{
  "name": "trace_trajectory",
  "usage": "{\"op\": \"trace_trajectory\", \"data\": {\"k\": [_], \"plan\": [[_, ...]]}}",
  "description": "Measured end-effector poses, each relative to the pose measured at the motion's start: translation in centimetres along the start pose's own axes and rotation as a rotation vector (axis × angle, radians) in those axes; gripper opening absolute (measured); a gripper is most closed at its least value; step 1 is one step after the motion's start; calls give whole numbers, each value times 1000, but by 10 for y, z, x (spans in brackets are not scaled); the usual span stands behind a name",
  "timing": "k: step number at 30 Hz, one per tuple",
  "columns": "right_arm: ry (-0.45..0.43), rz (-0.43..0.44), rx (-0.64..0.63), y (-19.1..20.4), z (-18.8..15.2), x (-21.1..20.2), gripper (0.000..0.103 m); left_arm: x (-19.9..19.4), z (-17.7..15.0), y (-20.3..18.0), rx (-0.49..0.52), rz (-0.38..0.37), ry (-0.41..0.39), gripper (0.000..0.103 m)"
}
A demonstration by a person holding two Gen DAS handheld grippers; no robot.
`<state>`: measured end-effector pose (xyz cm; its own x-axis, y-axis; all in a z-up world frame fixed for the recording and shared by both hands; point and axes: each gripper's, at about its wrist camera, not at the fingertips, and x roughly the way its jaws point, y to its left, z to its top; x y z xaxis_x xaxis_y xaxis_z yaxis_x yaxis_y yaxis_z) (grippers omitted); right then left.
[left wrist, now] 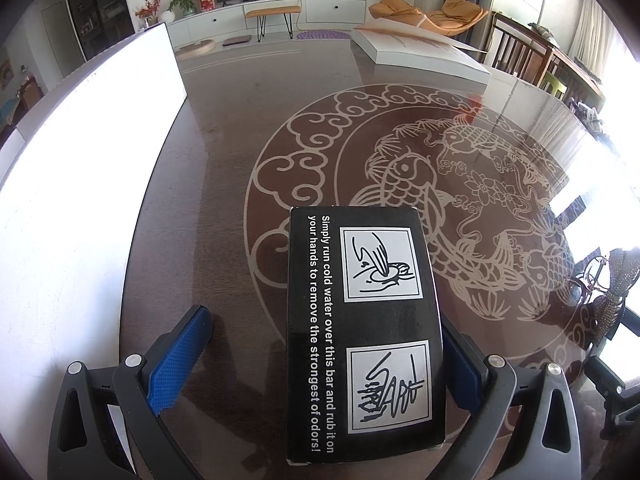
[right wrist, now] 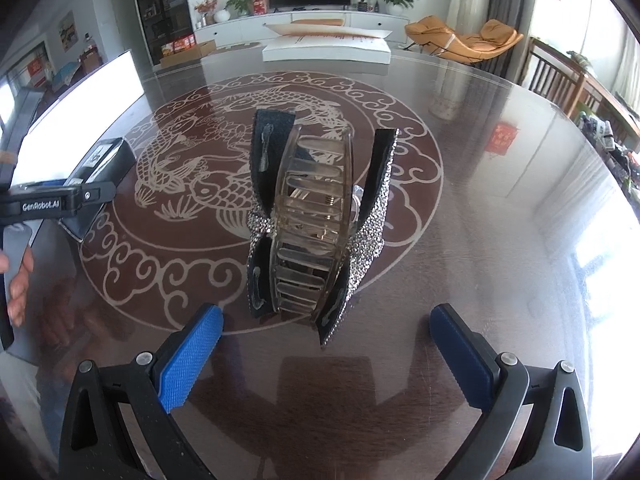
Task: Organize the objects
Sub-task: 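Carry the soap box and hair clip over the white bin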
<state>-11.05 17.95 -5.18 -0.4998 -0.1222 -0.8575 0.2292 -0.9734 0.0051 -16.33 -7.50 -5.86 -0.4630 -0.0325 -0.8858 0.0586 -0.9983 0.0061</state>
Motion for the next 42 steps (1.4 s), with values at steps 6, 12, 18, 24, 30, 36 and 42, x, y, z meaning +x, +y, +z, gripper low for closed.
{"op": "trace_trajectory", "data": {"k": [6,12,18,24,30,36,42], "plan": [[50,94,171,-27,16,-16,103,-18,-14,-17,56,-9,-67,58],[55,82,234,-15,38,-1,64,-33,-33,-25,28,-39,-84,58],[-17,98,243,-9,37,-32,47,-81,-61,-16,-41,-154,-128,58],[-126,215,89,51,61,-106,29,-159,-68,13,-90,-254,-216,58],[-127,304,80,79,66,-108,8,-221,-77,64,-106,-205,-316,58],[-44,279,40,77,43,-82,37,-238,-96,82,-110,-207,-342,58],[-66,285,-91,104,25,-73,95,-237,-116,93,-137,-206,-332,58]]}}
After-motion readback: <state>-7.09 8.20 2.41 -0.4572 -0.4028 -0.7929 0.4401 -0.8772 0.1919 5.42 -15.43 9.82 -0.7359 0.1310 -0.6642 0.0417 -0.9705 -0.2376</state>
